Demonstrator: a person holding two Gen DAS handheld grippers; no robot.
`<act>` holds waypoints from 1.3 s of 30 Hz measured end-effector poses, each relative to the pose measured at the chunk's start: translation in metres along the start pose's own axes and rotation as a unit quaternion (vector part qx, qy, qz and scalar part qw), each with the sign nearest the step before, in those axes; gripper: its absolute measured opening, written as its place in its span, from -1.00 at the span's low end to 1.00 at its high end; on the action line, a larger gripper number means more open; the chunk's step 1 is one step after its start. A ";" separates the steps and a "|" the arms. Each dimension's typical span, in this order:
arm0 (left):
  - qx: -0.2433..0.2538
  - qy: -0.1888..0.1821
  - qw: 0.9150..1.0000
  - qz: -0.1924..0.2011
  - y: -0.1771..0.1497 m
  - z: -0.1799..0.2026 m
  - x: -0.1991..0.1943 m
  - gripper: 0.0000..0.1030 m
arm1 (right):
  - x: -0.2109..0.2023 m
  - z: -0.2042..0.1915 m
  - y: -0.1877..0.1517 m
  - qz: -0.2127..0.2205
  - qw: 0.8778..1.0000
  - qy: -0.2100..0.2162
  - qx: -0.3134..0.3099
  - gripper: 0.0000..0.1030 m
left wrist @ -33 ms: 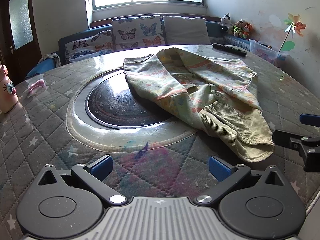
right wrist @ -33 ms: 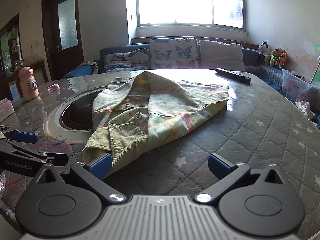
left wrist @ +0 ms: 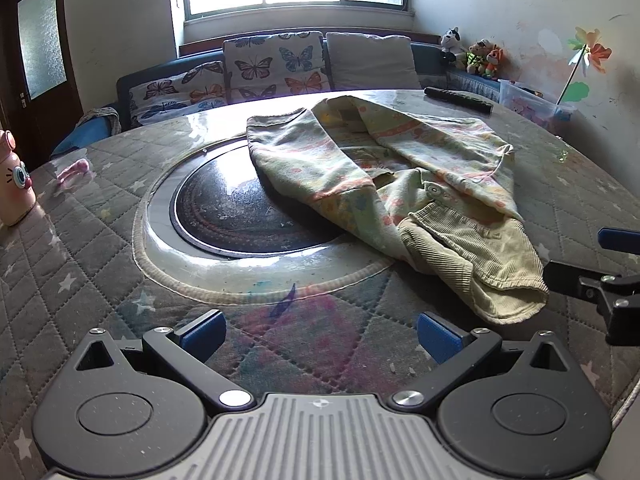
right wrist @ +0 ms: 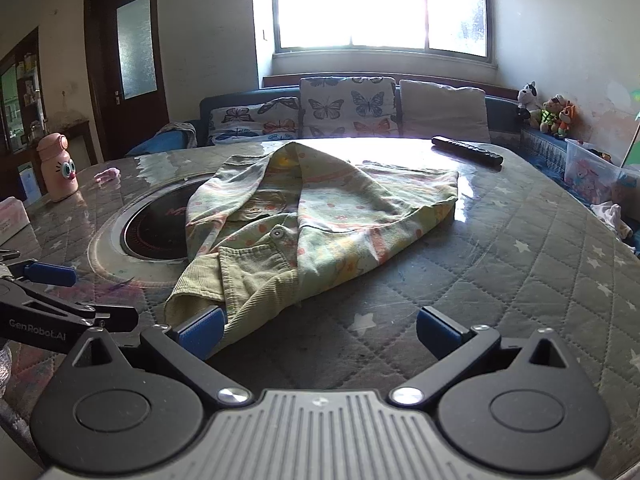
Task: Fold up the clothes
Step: 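Move both grippers toward the crumpled pastel shirt on the table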
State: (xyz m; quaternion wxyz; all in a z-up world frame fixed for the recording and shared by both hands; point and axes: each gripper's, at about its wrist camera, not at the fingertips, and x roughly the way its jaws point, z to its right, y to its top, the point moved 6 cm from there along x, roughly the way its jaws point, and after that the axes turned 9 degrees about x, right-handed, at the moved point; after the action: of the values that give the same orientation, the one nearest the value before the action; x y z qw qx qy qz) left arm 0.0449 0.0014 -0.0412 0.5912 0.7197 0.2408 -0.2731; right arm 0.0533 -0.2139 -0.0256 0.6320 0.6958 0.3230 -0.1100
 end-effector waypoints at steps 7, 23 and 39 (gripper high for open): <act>-0.002 -0.008 1.000 -0.007 -0.002 0.001 0.001 1.00 | 0.004 0.001 0.000 0.002 1.000 -0.010 -0.001 1.00; 0.009 -0.010 1.000 -0.025 -0.003 0.010 0.009 1.00 | 0.003 0.000 -0.004 -0.013 1.000 -0.009 0.006 1.00; 0.017 -0.015 0.999 -0.030 0.003 0.014 0.014 1.00 | 0.007 -0.001 0.000 -0.014 1.000 -0.007 0.005 1.00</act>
State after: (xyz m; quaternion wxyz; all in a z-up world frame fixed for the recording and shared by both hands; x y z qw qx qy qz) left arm 0.0563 -0.0122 -0.0506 0.5739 0.7179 0.2483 -0.3059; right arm 0.0586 -0.2105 -0.0290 0.6291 0.6936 0.3277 -0.1257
